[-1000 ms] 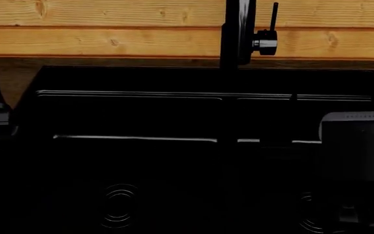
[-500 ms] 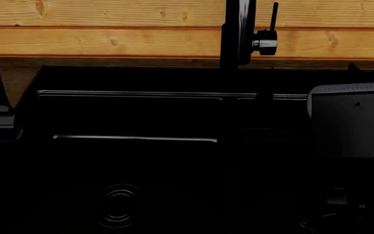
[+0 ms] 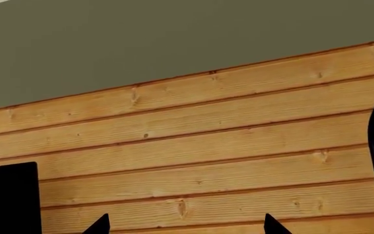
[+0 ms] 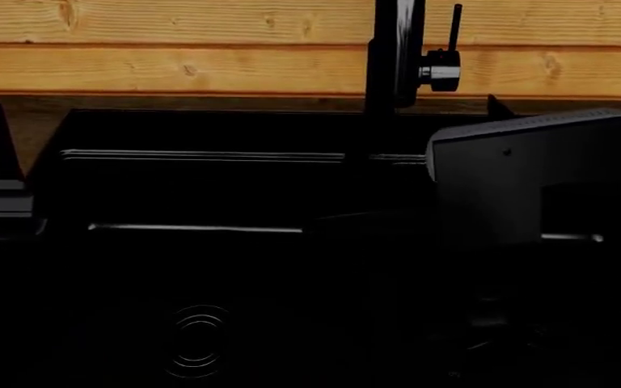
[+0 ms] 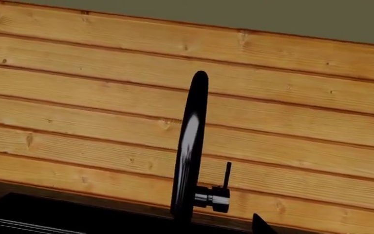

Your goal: Turn the sink spout to the right.

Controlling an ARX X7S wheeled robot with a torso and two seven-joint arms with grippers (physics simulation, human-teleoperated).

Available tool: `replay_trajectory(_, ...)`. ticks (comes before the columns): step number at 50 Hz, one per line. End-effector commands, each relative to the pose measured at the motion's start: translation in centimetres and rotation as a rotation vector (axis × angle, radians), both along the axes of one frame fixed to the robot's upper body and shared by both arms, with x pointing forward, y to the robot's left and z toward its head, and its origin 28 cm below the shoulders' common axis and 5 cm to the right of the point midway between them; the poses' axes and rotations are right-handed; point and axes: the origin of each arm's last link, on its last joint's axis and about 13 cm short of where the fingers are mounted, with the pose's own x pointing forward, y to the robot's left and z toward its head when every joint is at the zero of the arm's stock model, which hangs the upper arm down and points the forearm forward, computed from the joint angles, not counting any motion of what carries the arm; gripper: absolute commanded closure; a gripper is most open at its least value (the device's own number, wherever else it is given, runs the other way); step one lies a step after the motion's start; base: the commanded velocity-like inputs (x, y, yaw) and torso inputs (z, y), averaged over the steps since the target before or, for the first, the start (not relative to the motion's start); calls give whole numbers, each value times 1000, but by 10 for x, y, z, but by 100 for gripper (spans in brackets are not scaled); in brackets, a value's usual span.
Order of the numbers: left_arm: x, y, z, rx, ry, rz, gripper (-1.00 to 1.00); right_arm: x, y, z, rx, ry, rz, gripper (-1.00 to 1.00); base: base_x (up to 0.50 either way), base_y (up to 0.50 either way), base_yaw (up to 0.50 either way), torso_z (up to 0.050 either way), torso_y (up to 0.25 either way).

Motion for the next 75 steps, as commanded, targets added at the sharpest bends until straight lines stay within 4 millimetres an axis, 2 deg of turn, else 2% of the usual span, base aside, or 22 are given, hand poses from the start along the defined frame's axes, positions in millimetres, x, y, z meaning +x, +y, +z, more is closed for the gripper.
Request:
replay_trajectory(1, 1, -2, 0, 4, 0, -5, -100, 0, 9, 2, 21, 28, 54, -100, 0, 0, 0, 0, 0)
replay_trajectory(17, 1, -2, 0, 4, 0, -5, -100, 0, 9, 2, 21, 28, 54, -100, 0, 0, 0, 0, 0)
replay_trajectory(25, 0, -2, 1, 2, -4, -8, -100, 6, 9, -5, 23, 34, 44, -100, 0, 0, 0, 0, 0)
replay_trajectory(28, 0, -2, 1, 2, -14, -10, -100, 13, 8, -5, -45, 40, 20, -100, 0, 0, 0, 0, 0)
replay_trajectory(29, 0, -2, 1, 8, -15, -5, -100, 15, 9, -3, 23, 26, 37, -100, 0, 0, 0, 0, 0)
replay_trajectory(56, 0, -1, 1, -1, -7, 21, -100, 63, 2, 1, -34, 36, 16, -100, 0, 0, 0, 0, 0)
replay_trajectory(66, -1, 0, 1, 0, -6, 19, -100, 76, 0, -6, -50, 54, 6, -100, 0, 0, 0, 0, 0)
replay_trajectory(75, 0, 0, 0, 2, 0, 28, -100, 90, 0, 1, -19, 56, 10, -100, 0, 0, 0, 0, 0)
